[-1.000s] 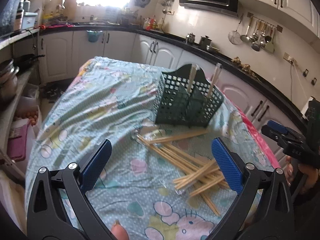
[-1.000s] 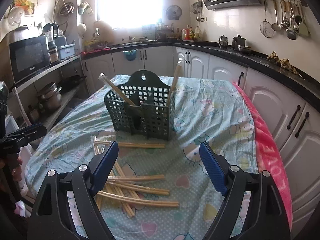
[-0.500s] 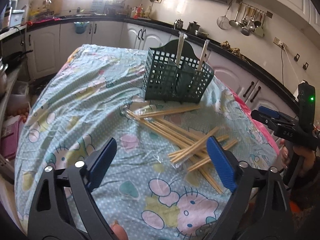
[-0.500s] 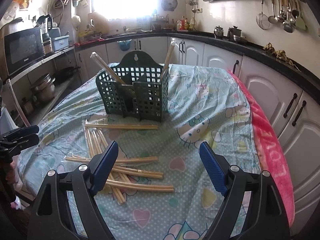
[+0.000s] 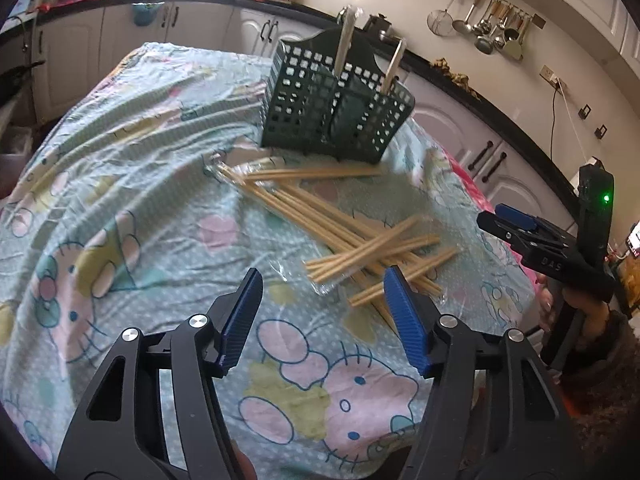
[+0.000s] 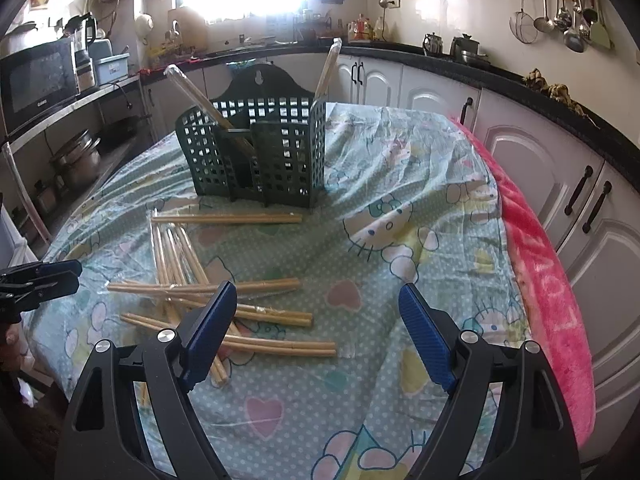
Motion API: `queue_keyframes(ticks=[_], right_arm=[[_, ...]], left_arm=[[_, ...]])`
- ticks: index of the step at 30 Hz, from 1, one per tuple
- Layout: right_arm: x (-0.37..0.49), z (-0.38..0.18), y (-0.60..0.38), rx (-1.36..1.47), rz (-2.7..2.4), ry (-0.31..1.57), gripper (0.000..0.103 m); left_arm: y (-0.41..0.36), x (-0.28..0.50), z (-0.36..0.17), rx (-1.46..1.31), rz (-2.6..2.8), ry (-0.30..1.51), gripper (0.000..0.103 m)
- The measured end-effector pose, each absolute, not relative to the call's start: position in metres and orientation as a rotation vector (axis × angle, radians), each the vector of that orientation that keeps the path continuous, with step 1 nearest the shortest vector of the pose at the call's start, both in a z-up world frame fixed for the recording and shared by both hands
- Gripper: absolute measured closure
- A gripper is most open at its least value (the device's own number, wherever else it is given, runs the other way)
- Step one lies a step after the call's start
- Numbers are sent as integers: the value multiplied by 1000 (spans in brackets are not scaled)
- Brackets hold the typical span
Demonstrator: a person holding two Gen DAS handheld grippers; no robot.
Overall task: Organize utensils
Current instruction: 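Withdraw both open tools from the caddy back toward the loose chopsticks, then close the left tool on a chopstick while the right tool grasps another chopstick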
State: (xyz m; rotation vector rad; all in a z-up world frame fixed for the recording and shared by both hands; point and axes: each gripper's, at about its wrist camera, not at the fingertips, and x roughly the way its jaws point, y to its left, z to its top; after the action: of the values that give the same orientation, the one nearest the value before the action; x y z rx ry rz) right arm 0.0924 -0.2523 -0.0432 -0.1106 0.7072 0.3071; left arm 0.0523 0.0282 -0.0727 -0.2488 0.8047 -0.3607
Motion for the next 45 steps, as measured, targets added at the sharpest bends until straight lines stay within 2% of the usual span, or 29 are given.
queue_keyframes(ticks=[5, 10, 12, 23, 27, 30, 37, 45], right_arm=[[94, -53, -256, -113, 309, 728, 23], [97, -60, -261, -102, 311, 744, 23], [98, -65, -262, -96, 321, 764, 26], [111, -86, -265, -60, 362, 848, 54], [117, -94, -270, -18, 362, 884, 58], [119, -98, -273, 15, 374, 898, 62], [119, -98, -281, 55, 380, 907, 100], [113, -86, -286, 31, 350, 866, 102]], left_arm=[[24, 55, -82, -269, -375, 827, 52], [23, 60, -88, -291, -379, 841, 59], [22, 61, -89, -294, -376, 843, 65], [16, 68, -93, -297, -374, 857, 79], [15, 70, -96, -299, -373, 867, 87], [16, 71, -96, -299, -370, 866, 88], [16, 72, -95, -291, -368, 855, 94], [18, 72, -89, -277, -369, 837, 99]])
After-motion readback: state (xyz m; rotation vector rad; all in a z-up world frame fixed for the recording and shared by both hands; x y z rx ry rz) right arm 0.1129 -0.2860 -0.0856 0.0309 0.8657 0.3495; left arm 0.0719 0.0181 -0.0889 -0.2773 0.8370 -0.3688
